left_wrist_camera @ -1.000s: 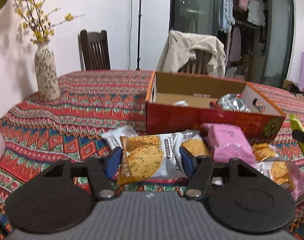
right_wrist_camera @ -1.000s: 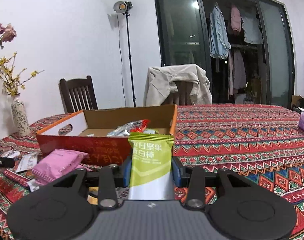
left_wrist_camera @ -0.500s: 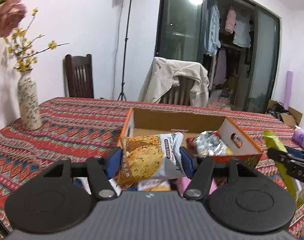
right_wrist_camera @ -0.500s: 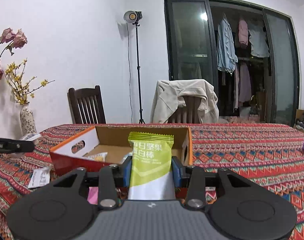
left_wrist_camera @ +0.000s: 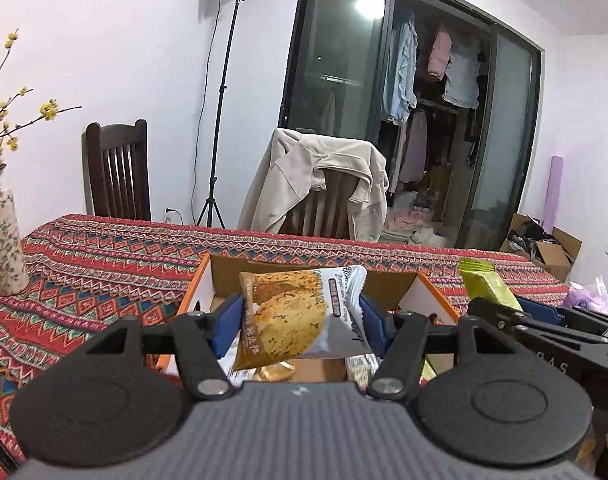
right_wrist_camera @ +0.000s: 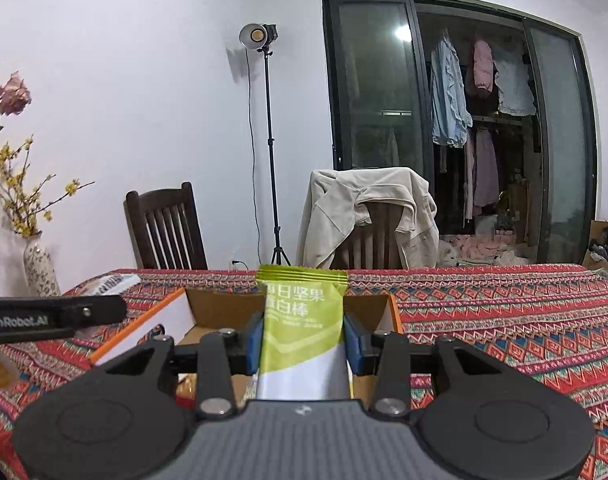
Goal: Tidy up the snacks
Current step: 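Carry both packets over the box and open both grippers to drop them, then move both grippers back toward the snack pile, then grasp the gold packet with the right gripper while the left grasps a white packet, then carry both packets over the box and open both grippers to drop them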
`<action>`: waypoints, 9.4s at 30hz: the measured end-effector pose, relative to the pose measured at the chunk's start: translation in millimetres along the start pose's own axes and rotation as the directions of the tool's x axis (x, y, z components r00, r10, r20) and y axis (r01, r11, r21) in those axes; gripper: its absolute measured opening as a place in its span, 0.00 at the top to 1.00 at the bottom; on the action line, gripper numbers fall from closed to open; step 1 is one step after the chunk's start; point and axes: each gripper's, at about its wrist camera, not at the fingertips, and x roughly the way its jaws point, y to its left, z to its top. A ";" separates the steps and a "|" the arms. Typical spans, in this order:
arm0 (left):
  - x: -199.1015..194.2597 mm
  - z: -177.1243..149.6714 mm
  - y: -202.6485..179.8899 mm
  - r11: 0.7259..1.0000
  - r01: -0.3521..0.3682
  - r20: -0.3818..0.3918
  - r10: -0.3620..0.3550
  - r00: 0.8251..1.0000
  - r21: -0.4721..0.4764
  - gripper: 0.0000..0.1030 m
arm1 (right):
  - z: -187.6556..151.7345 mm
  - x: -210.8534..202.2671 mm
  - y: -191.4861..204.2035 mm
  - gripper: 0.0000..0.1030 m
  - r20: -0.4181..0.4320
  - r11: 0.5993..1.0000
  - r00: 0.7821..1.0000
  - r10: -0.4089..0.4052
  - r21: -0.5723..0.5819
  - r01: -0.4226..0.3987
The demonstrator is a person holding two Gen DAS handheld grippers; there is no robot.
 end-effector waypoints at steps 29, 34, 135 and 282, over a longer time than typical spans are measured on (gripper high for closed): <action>105.0 -16.3 20.2 0.993 -0.115 -0.021 0.115 0.993 -0.032 0.22 | -12.9 111.4 -23.9 0.60 -0.085 0.996 0.996 0.007 0.094 0.001; 90.7 -19.3 21.5 0.992 -0.118 0.035 0.120 0.992 -0.052 0.00 | -17.4 103.2 -30.1 0.00 -0.075 0.990 0.997 0.002 0.138 0.008; -36.4 -116.8 82.6 0.991 -0.109 -0.132 0.098 0.986 -0.078 0.00 | -102.6 -50.7 25.6 0.84 -0.183 0.990 0.978 0.099 -0.084 -0.116; 115.6 -19.7 22.2 0.999 -0.038 -0.054 0.038 0.998 0.000 0.31 | -18.5 113.4 -32.7 0.79 -0.084 0.989 0.993 0.080 0.130 -0.069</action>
